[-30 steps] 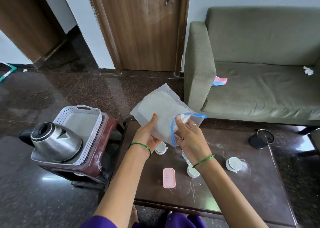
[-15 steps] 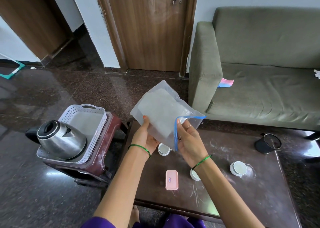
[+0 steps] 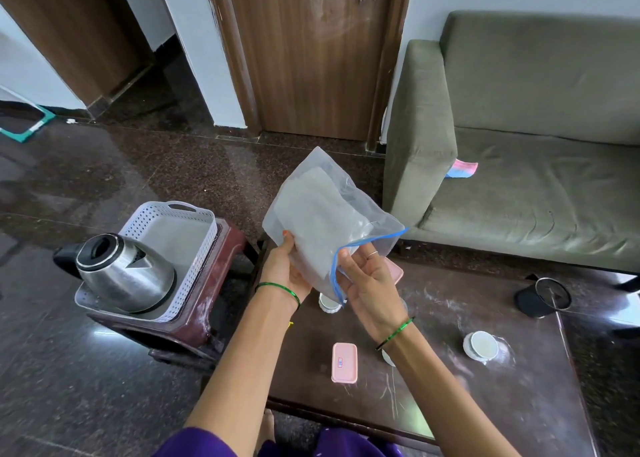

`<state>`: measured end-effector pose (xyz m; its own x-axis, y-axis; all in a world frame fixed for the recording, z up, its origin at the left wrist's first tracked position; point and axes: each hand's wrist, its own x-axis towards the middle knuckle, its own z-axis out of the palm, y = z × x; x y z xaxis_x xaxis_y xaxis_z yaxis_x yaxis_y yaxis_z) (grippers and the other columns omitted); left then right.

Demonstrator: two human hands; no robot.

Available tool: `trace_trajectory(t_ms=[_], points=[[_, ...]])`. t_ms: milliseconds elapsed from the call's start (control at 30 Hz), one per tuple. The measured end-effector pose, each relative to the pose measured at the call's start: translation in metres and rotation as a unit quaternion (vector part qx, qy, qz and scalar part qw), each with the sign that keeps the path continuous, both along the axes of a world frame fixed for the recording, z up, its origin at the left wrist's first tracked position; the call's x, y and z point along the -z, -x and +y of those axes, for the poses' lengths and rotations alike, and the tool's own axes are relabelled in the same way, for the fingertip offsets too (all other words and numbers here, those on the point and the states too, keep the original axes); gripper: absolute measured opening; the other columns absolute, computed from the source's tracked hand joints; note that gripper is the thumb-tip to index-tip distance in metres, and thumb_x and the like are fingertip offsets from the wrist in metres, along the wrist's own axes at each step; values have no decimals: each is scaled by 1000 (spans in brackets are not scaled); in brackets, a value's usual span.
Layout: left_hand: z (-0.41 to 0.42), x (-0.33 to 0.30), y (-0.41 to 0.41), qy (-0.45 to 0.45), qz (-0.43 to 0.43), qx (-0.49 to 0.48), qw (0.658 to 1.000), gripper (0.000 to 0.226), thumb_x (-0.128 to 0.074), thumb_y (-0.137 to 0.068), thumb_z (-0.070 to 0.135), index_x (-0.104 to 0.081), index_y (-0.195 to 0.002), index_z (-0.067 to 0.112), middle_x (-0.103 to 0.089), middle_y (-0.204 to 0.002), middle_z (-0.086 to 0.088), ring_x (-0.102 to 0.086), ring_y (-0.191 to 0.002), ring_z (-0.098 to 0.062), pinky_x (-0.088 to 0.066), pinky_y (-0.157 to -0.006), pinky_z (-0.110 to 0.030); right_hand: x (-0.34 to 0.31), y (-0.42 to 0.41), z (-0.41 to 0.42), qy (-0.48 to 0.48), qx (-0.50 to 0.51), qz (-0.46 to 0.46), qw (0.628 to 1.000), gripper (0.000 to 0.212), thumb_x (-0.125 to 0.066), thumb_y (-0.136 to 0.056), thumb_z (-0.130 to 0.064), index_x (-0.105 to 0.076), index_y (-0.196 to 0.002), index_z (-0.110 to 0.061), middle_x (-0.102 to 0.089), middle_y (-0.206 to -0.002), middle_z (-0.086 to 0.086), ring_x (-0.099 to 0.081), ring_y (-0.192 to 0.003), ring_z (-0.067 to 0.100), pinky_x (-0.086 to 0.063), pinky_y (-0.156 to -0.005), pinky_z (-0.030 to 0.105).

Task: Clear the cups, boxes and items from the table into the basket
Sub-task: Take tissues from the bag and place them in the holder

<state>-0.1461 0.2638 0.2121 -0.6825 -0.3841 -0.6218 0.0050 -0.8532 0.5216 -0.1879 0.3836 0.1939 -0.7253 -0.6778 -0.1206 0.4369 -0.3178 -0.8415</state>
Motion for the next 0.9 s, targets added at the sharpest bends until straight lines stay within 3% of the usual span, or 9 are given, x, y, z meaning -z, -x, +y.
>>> trace_trajectory(t_ms=[133,267,333,467,533,600,700,767,900], points=[[-4,3,0,3,-24,0,1000,47,-37,-103,37,-50,-138,8,-57,-135,-14,-61,-98,-26,-48,-83,-38,3,0,-2,-26,-3,22,999,29,-50,-94,-3,-58,-116,-21,-71,-104,-4,-65,-98,14,-53,-90,34],[-4,7,-2,20,-45,7,999,45,-41,-102,39,-54,-132,8,-66,-120,-12,-66,-88,-21,-52,-70,-34,3,1,-6,-70,22,9,997,16,-52,-89,-2,-60,-103,-8,-65,-91,8,-57,-90,27,-48,-85,48],[-3,9,-2,36,-51,19,998,46,-42,-102,39,-54,-134,9,-65,-122,-11,-66,-92,-22,-53,-67,-34,3,2,-8,-62,18,-16,998,11,-56,-86,-9,-64,-94,-8,-59,-89,12,-53,-88,25,-50,-89,46],[-3,15,-4,82,-53,23,995,40,-46,-100,38,-56,-129,13,-69,-114,-7,-67,-92,-19,-56,-62,-32,1,3,-10,-39,10,-43,998,20,-51,-93,-7,-67,-100,-15,-71,-105,7,-67,-99,21,-55,-88,42],[-4,16,-4,101,-53,29,993,36,-49,-99,36,-57,-128,15,-68,-118,-8,-67,-96,-20,-57,-67,-34,2,5,-11,-43,15,-62,997,25,-46,-94,-3,-65,-100,-19,-75,-97,-6,-70,-90,10,-52,-92,45],[-5,18,-5,114,-54,34,991,33,-52,-98,34,-59,-125,16,-68,-117,-6,-66,-100,-22,-56,-70,-37,5,8,-16,-32,50,-153,986,35,-33,-98,-2,-62,-90,-20,-73,-79,-11,-66,-71,3,-38,-107,49],[-8,18,-8,120,-48,39,991,26,-56,-96,32,-63,-118,19,-71,-112,-4,-66,-104,-24,-56,-77,-39,5,12,-24,3,103,-279,955,25,-31,-103,-15,-55,-110,-17,-62,-91,1,-60,-83,14,-42,-99,43],[-11,17,-11,107,-40,34,993,28,-57,-95,35,-63,-119,20,-71,-115,-5,-65,-108,-26,-56,-83,-42,5,12,-29,-13,102,-244,964,24,-39,-100,-10,-54,-119,-14,-60,-102,7,-58,-95,24,-44,-94,49],[-28,20,-15,88,-47,-14,995,39,-52,-98,37,-59,-127,13,-66,-124,-13,-62,-115,-32,-49,-98,-50,7,4,-39,-72,53,-171,981,22,-47,-96,-8,-62,-102,-22,-65,-98,2,-62,-89,18,-51,-83,42]])
